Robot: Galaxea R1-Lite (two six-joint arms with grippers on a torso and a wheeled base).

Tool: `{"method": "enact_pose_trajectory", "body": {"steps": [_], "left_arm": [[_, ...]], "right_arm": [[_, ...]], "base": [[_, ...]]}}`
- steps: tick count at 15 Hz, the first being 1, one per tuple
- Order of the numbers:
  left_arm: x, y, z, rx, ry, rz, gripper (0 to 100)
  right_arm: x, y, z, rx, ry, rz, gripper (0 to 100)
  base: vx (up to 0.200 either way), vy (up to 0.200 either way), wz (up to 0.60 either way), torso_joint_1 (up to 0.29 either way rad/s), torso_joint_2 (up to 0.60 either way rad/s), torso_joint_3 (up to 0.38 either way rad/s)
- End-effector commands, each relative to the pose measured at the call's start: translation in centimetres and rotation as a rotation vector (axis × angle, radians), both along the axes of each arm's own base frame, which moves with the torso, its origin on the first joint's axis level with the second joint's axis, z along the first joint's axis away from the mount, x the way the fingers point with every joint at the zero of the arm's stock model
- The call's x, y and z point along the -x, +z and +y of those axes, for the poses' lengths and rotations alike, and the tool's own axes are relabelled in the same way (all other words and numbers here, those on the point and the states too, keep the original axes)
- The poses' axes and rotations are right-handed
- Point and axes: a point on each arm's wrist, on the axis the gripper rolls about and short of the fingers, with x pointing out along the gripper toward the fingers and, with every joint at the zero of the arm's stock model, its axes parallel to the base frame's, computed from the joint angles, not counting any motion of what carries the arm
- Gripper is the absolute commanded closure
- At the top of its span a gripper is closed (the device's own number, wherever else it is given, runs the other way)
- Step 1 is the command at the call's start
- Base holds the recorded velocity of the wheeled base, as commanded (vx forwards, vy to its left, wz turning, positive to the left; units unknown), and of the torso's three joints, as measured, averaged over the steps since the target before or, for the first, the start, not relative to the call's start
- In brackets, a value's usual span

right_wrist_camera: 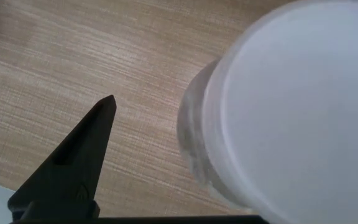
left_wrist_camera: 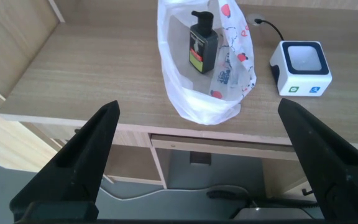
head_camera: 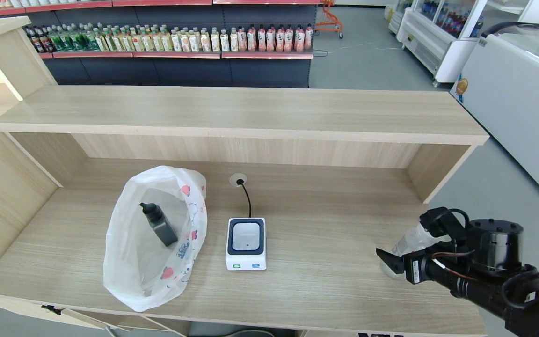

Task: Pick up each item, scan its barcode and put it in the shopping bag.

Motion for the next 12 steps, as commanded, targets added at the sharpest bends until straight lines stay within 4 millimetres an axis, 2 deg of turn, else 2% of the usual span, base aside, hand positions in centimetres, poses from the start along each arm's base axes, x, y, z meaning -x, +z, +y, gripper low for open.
{"method": "enact_pose_trajectory", "body": {"steps": [1,5,9,10,12], "left_arm": [[0.0,0.0,0.0,0.0,0.0,0.0,0],[0.0,0.0,0.0,0.0,0.0,0.0,0],[0.0,0.0,0.0,0.0,0.0,0.0,0],[0.0,0.0,0.0,0.0,0.0,0.0,0],[0.0,0.0,0.0,0.0,0.0,0.0,0]], "right_arm": [[-0.7,-0.4,0.3,0.003,0.009,0.003,0],[-1.6,-0.8,0.5,0.024,0.025,-0.026,0],[-1.7,-1.2,0.5,0.012,0.023,-0.049,0],[-1.6,-1.5,0.5,0.014,0.023,-0.04,100],[-1.7,-1.5,0.5,0.012,0.023,-0.045,100]], "base": [[0.0,0.0,0.0,0.0,0.0,0.0],[0.0,0.0,0.0,0.0,0.0,0.0],[0.0,0.0,0.0,0.0,0.0,0.0],[0.0,0.0,0.0,0.0,0.0,0.0],[0.0,0.0,0.0,0.0,0.0,0.0]]}}
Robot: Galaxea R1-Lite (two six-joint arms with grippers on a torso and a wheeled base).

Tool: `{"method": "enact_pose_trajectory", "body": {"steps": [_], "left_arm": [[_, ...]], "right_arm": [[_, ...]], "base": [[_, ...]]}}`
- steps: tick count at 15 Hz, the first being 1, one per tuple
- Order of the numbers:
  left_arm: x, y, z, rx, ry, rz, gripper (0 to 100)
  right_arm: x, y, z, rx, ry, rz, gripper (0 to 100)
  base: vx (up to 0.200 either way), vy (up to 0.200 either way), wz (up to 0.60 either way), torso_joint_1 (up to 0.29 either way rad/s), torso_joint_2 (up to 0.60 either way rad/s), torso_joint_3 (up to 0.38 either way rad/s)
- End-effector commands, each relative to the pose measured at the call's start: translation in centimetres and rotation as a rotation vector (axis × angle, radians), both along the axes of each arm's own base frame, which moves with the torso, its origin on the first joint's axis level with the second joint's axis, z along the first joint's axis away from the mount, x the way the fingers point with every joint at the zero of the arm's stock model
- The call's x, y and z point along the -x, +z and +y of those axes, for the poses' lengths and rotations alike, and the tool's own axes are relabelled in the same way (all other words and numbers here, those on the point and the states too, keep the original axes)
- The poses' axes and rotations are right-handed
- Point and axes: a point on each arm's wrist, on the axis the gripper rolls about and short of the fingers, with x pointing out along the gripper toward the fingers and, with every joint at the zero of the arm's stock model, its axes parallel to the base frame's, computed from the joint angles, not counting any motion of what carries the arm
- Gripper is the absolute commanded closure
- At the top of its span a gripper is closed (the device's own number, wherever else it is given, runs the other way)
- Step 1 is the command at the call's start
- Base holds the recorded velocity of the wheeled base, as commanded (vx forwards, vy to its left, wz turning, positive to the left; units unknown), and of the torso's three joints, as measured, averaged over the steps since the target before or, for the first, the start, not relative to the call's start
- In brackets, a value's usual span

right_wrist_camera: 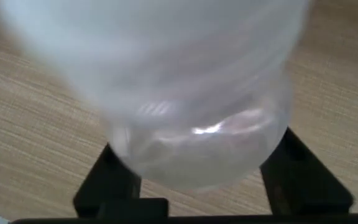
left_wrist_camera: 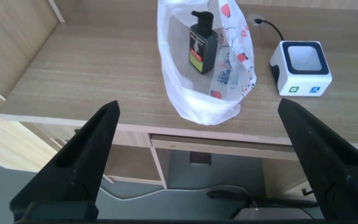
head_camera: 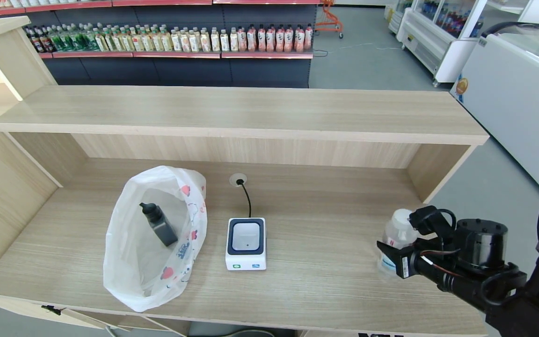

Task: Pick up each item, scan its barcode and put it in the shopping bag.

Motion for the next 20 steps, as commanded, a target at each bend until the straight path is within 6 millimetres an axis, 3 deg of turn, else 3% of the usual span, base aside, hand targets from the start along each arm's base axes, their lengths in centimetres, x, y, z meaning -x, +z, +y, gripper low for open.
{"method": "enact_pose_trajectory", "body": {"steps": [1,20], "left_arm": [[0.0,0.0,0.0,0.0,0.0,0.0,0],[0.0,0.0,0.0,0.0,0.0,0.0,0]], "right_arm": [[-0.1,-0.4,0.0,0.002,0.001,0.008,100],[1.1,-1.2,0.4,0.012,0.053,0.028,100]], "base": [[0.0,0.0,0.0,0.0,0.0,0.0],[0.0,0.0,0.0,0.0,0.0,0.0]]}}
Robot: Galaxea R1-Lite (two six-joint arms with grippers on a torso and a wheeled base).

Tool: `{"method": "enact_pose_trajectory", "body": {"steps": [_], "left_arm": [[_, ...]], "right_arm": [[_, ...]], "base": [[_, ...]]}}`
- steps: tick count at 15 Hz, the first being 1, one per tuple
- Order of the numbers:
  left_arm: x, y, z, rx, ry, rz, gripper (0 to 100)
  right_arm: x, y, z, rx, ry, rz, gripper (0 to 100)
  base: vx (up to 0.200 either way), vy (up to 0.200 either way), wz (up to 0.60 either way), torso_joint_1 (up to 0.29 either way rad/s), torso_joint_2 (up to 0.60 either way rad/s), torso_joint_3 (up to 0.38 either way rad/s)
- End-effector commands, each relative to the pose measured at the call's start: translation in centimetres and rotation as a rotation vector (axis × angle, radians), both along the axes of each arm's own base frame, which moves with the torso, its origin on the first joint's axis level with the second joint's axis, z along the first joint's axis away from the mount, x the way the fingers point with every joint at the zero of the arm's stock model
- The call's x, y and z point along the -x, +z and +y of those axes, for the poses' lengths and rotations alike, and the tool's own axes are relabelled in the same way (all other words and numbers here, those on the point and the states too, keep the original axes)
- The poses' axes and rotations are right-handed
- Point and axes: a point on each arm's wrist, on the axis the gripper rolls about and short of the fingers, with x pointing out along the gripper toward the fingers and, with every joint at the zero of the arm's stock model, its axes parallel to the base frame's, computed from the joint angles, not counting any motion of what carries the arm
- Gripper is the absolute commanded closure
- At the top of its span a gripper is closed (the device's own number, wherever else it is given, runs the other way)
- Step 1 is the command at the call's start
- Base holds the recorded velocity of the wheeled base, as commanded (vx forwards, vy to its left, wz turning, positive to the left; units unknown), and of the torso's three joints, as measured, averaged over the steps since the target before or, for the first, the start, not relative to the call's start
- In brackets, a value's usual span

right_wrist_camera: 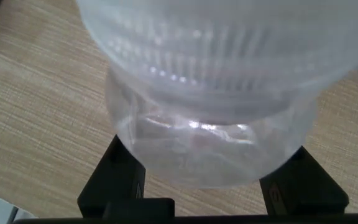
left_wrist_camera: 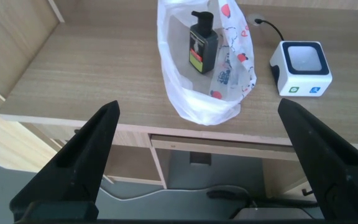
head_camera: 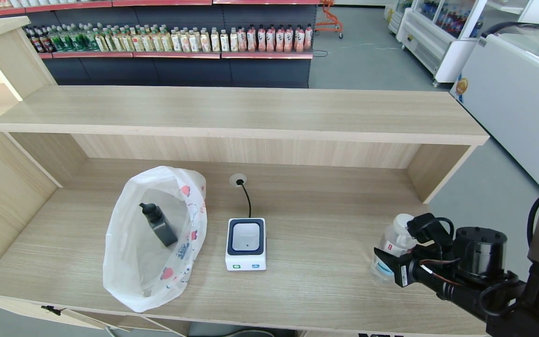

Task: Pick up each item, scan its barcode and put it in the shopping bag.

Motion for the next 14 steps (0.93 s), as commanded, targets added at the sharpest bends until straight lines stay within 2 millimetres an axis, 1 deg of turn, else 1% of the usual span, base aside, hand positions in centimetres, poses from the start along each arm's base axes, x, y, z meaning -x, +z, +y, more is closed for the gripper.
{"method": "enact_pose_trajectory", "body": {"steps": [1,3,5,6,8,9,10,11,12,14], "left_arm": [[0.0,0.0,0.0,0.0,0.0,0.0,0],[0.0,0.0,0.0,0.0,0.0,0.0,0],[0.0,0.0,0.0,0.0,0.0,0.0,0],[0.0,0.0,0.0,0.0,0.0,0.0,0],[0.0,0.0,0.0,0.0,0.0,0.0,0],[0.0,0.0,0.0,0.0,0.0,0.0,0],[0.0,0.0,0.0,0.0,0.0,0.0,0],[0.0,0.0,0.0,0.0,0.0,0.0,0],[0.0,0.0,0.0,0.0,0.0,0.0,0],[0.0,0.0,0.0,0.0,0.0,0.0,0]], "right_arm": [[0.2,-0.3,0.0,0.003,0.002,0.015,100],[0.3,-0.4,0.0,0.005,0.005,0.022,100],[0.2,0.0,0.1,-0.002,0.004,0.005,100],[0.1,1.4,0.1,-0.05,0.008,-0.037,100],[0.1,4.9,0.3,-0.209,0.088,-0.106,100],[0.5,6.9,0.4,-0.3,0.136,-0.124,100],[0.8,8.1,0.4,-0.356,0.177,-0.118,100],[1.4,9.9,0.4,-0.412,0.258,-0.117,100],[2.1,11.2,0.5,-0.445,0.363,-0.128,100],[3.1,12.0,0.4,-0.454,0.474,-0.139,100]], "base": [[0.0,0.0,0.0,0.0,0.0,0.0],[0.0,0.0,0.0,0.0,0.0,0.0],[0.0,0.0,0.0,0.0,0.0,0.0],[0.0,0.0,0.0,0.0,0.0,0.0],[0.0,0.0,0.0,0.0,0.0,0.0],[0.0,0.0,0.0,0.0,0.0,0.0],[0.0,0.0,0.0,0.0,0.0,0.0],[0.0,0.0,0.0,0.0,0.0,0.0],[0.0,0.0,0.0,0.0,0.0,0.0],[0.0,0.0,0.0,0.0,0.0,0.0]]}}
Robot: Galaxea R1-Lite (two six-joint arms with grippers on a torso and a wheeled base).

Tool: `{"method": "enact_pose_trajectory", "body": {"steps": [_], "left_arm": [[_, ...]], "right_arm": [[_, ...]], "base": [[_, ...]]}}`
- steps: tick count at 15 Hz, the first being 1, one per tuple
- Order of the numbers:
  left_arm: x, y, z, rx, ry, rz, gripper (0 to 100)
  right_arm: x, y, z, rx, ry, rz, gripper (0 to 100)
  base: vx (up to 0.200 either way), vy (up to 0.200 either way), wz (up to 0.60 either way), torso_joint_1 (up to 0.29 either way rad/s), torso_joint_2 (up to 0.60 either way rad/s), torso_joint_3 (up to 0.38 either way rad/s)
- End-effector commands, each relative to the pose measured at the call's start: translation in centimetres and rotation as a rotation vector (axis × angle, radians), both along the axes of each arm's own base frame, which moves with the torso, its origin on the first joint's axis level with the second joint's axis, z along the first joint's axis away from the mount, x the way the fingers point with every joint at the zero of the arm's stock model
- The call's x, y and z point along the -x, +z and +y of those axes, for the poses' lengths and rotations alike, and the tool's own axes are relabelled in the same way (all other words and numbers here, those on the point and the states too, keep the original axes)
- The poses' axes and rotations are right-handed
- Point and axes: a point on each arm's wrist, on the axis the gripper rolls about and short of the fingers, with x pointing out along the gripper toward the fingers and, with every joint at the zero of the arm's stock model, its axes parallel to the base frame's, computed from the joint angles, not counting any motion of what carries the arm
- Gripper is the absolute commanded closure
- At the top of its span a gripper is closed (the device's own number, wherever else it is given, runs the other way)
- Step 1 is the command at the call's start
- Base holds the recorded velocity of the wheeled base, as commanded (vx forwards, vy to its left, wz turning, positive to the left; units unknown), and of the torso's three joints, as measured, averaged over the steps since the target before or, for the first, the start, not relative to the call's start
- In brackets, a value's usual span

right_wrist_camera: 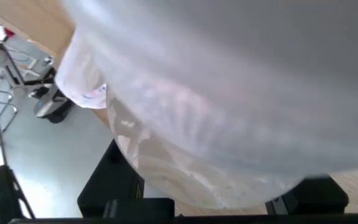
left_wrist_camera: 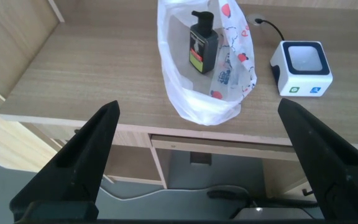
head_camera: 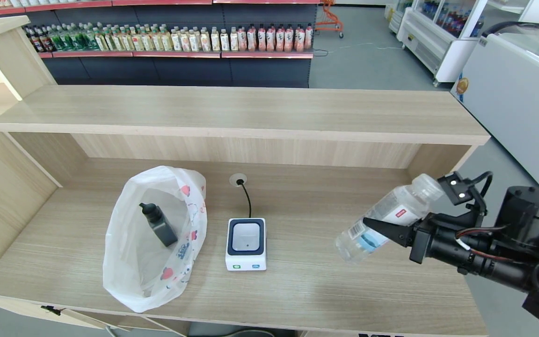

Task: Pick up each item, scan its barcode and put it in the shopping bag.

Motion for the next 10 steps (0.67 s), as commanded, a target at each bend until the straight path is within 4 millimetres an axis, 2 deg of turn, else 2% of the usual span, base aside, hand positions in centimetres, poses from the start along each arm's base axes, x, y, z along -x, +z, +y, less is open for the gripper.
{"method": "enact_pose_trajectory", "body": {"steps": [1,4,6,10], "left_arm": [[0.0,0.0,0.0,0.0,0.0,0.0,0],[0.0,0.0,0.0,0.0,0.0,0.0,0],[0.0,0.0,0.0,0.0,0.0,0.0,0],[0.0,0.0,0.0,0.0,0.0,0.0,0]], "right_arm": [[1.9,3.1,-0.4,-0.027,0.061,-0.128,100],[3.9,5.1,-0.2,-0.024,0.25,-0.246,100],[5.3,4.8,1.1,-0.033,0.369,-0.247,100],[5.6,4.6,3.3,-0.05,0.471,-0.27,100]], "base": [[0.0,0.0,0.0,0.0,0.0,0.0],[0.0,0.0,0.0,0.0,0.0,0.0],[0.0,0.0,0.0,0.0,0.0,0.0],[0.0,0.0,0.0,0.0,0.0,0.0]]}}
